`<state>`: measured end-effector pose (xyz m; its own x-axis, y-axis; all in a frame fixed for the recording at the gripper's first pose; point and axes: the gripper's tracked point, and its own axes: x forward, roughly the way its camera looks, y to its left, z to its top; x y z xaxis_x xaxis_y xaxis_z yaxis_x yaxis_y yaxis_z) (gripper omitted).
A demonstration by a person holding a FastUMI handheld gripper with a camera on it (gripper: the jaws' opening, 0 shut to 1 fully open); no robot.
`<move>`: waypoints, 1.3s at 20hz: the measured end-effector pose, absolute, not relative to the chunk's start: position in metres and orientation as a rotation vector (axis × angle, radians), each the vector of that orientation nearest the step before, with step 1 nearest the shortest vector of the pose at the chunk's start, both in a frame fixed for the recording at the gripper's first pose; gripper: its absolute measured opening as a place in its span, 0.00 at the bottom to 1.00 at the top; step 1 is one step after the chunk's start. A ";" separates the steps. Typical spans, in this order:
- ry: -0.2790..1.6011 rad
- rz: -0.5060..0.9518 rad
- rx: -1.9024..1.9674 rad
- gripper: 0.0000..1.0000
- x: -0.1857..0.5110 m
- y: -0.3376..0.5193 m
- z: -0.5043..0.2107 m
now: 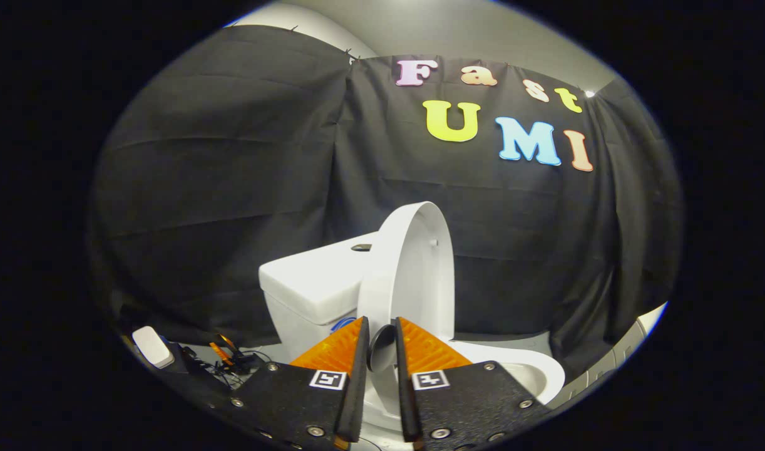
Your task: Open the toilet lid.
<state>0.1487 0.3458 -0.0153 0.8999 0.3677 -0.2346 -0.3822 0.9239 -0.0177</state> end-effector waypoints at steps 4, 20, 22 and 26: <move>0.109 0.364 -0.122 0.74 0.136 0.322 0.027; -0.003 0.209 -0.068 0.95 0.099 0.164 0.086; -0.002 0.181 -0.118 0.95 0.092 0.148 0.083; 0.023 0.135 -0.115 0.95 0.082 0.124 0.064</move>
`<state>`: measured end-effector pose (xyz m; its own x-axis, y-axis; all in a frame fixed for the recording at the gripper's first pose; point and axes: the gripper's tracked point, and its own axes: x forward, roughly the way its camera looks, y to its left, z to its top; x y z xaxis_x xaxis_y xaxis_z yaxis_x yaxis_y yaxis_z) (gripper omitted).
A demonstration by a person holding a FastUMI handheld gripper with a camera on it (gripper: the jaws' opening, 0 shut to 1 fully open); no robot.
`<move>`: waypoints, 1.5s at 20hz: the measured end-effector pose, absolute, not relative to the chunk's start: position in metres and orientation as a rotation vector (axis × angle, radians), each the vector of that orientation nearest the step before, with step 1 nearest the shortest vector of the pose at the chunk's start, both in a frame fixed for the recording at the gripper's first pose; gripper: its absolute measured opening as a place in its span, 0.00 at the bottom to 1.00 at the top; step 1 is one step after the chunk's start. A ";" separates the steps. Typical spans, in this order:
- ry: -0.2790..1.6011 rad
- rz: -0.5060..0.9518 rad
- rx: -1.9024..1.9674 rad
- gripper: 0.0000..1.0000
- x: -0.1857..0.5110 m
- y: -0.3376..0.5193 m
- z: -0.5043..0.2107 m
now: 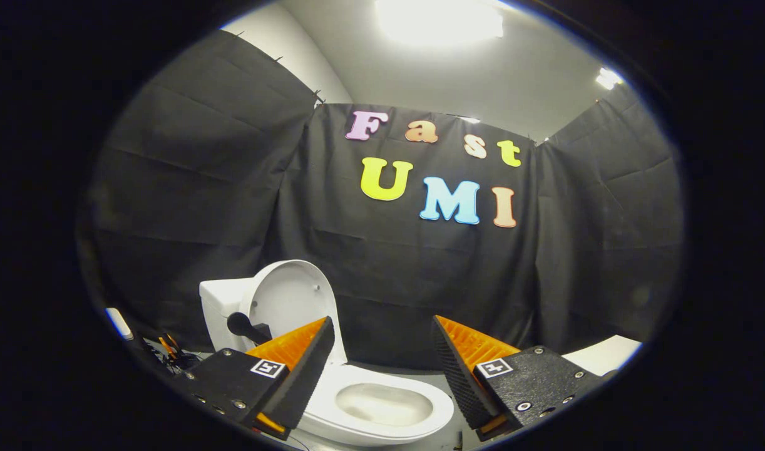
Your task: Open the toilet lid.
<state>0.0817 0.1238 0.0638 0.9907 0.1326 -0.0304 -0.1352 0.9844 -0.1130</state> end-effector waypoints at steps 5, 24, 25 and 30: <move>0.055 0.088 -0.105 0.95 0.067 0.098 0.041; 0.045 0.028 -0.080 0.95 0.046 0.067 0.023; 0.044 0.030 -0.077 0.95 0.045 0.067 0.023; 0.041 0.030 -0.063 0.95 0.047 0.066 0.024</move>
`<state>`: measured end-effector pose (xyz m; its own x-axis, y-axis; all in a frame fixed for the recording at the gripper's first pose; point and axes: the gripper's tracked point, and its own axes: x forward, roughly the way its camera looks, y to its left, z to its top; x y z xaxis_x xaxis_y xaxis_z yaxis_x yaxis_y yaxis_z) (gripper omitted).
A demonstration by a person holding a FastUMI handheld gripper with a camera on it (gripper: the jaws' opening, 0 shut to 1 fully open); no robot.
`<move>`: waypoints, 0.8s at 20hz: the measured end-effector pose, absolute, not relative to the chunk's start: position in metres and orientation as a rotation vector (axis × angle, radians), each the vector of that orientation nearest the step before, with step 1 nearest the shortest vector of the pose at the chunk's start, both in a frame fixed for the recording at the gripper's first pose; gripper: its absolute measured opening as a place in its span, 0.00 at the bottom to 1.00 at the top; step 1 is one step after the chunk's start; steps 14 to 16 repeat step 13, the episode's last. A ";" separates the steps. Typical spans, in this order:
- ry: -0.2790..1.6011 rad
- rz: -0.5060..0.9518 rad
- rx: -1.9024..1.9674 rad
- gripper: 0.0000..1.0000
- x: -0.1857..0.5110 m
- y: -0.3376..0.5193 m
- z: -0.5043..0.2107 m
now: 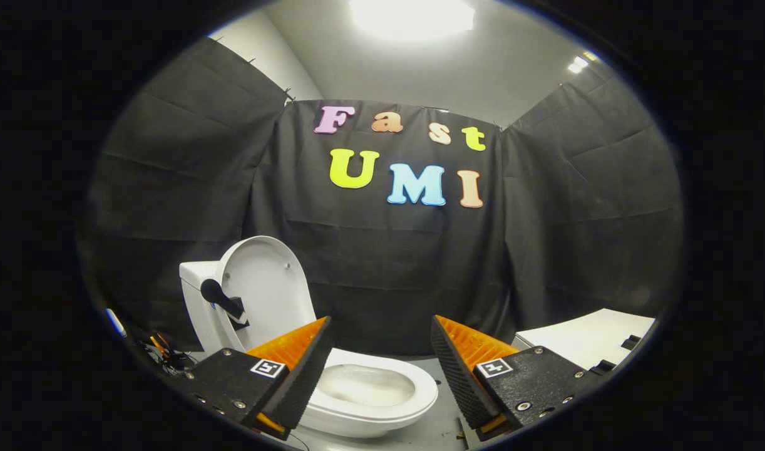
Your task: Open the toilet lid.
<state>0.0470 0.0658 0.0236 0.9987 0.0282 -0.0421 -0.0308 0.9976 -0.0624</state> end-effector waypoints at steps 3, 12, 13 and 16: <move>0.038 0.031 -0.055 0.95 0.046 0.067 0.026; 0.029 0.029 -0.045 0.95 0.047 0.066 0.030; 0.029 0.030 -0.047 0.95 0.048 0.067 0.030; 0.029 0.030 -0.047 0.95 0.048 0.067 0.030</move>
